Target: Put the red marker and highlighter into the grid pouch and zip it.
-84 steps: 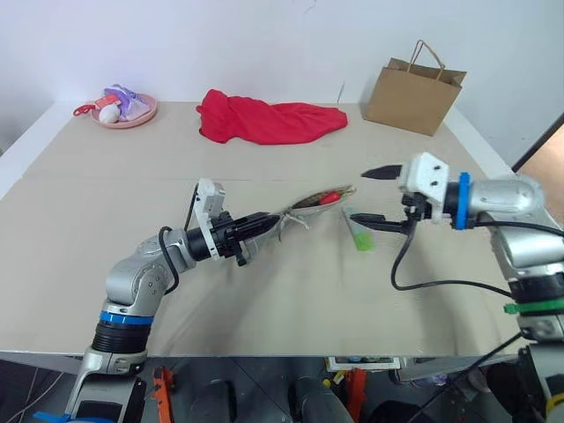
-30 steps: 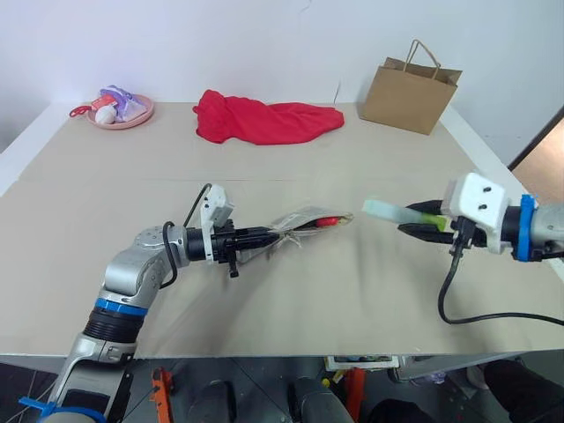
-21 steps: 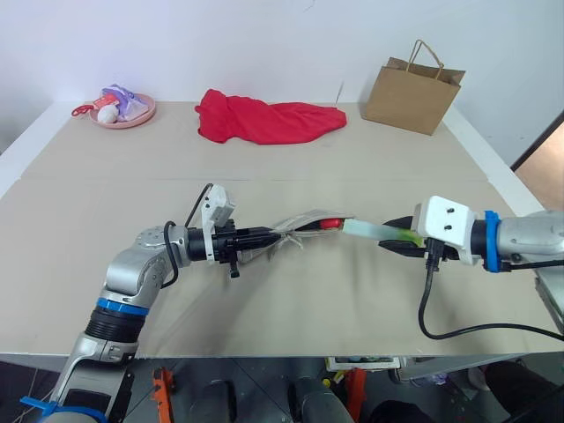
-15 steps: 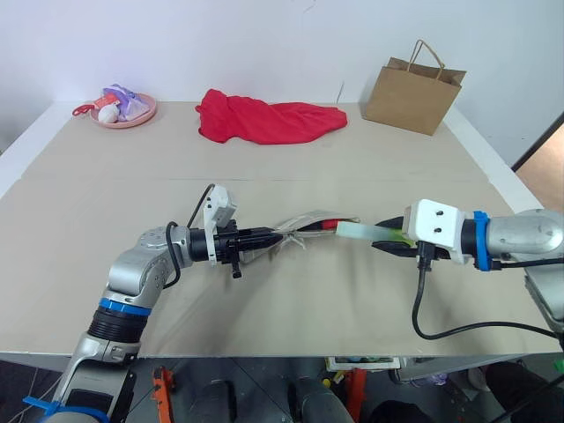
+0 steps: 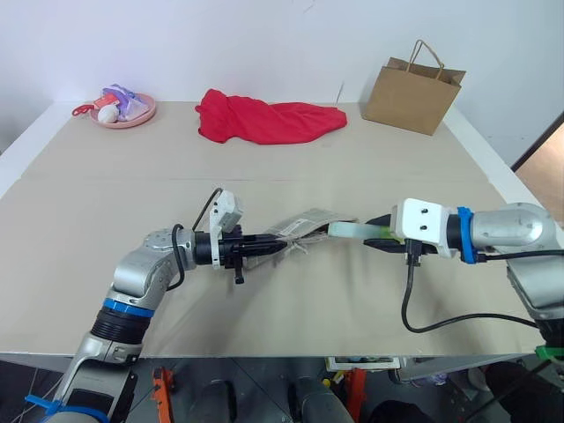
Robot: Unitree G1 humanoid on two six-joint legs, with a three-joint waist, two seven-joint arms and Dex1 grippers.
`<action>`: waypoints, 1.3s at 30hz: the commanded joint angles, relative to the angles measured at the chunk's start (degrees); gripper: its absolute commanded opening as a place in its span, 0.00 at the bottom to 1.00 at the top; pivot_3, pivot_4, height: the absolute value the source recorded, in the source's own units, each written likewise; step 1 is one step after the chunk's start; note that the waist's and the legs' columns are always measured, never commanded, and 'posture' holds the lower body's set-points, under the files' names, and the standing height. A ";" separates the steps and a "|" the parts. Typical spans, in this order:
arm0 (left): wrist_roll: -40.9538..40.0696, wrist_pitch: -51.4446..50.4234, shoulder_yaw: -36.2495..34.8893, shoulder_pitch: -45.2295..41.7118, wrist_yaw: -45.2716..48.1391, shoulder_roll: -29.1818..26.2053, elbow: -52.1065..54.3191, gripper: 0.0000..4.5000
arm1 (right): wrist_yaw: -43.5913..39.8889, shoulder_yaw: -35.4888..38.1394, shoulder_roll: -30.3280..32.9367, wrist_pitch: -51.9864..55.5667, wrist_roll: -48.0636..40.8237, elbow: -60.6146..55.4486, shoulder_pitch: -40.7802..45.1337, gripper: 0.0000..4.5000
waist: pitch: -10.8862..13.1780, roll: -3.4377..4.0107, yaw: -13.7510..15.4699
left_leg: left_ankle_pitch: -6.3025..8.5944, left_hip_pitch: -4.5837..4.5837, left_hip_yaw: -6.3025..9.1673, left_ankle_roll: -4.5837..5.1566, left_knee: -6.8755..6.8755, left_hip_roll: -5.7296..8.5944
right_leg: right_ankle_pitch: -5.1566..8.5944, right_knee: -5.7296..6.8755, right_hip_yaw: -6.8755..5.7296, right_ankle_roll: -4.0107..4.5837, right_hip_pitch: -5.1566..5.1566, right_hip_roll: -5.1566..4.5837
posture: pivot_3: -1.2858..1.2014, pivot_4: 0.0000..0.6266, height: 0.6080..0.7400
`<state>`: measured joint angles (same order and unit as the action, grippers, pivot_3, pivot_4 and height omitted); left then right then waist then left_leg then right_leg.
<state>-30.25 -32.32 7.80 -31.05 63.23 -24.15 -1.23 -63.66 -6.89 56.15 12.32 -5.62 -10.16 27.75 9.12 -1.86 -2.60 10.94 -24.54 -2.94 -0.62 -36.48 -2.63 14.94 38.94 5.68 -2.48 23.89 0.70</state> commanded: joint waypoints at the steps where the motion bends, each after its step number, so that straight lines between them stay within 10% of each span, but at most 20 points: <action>1: 0.04 1.29 -0.08 0.14 0.81 -0.15 1.82 0.00 | -0.31 -1.53 -1.71 -1.71 1.61 0.59 3.02 0.25 | 0.00 0.00 0.01 | 0.00 0.00 -0.01 0.00 0.00 -0.01 | 0.00 0.00 -0.01 0.00 0.00 0.01 | 0.52 0.24 1.00; 19: 0.30 1.52 0.07 -0.25 1.70 0.03 1.14 0.00 | 2.77 -15.91 -19.42 -15.07 13.51 6.83 11.22 0.25 | 0.00 0.00 0.03 | -0.01 -0.01 0.01 -0.01 -0.02 -0.02 | -0.01 0.08 -0.06 0.09 0.02 0.03 | 0.52 0.24 1.00; 27: -0.14 1.19 -0.41 0.24 1.10 -0.33 1.51 0.00 | 8.28 -12.65 -20.81 -21.56 16.60 14.45 13.36 0.97 | 0.00 0.00 0.05 | -0.01 -0.06 0.00 -0.01 -0.06 0.01 | -0.21 0.07 -0.07 0.41 0.02 -0.02 | 0.52 0.24 1.00; 39: -4.05 -2.21 -4.34 -0.10 -2.55 2.30 0.84 0.00 | 0.11 1.52 -9.82 -10.14 1.08 11.95 13.59 0.99 | 0.01 -0.01 0.11 | 0.00 -0.09 0.04 -0.01 -0.06 0.02 | -0.20 0.06 -0.10 0.42 0.01 -0.04 | 0.52 0.24 1.00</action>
<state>-32.69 -34.19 5.01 -29.98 61.04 -21.99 -1.70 -61.96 -9.80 44.75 -1.64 -0.06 5.15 40.61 9.12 -1.87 -2.49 10.93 -24.63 -2.90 -0.62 -36.54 -2.61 14.74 39.01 5.58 -2.06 23.90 0.66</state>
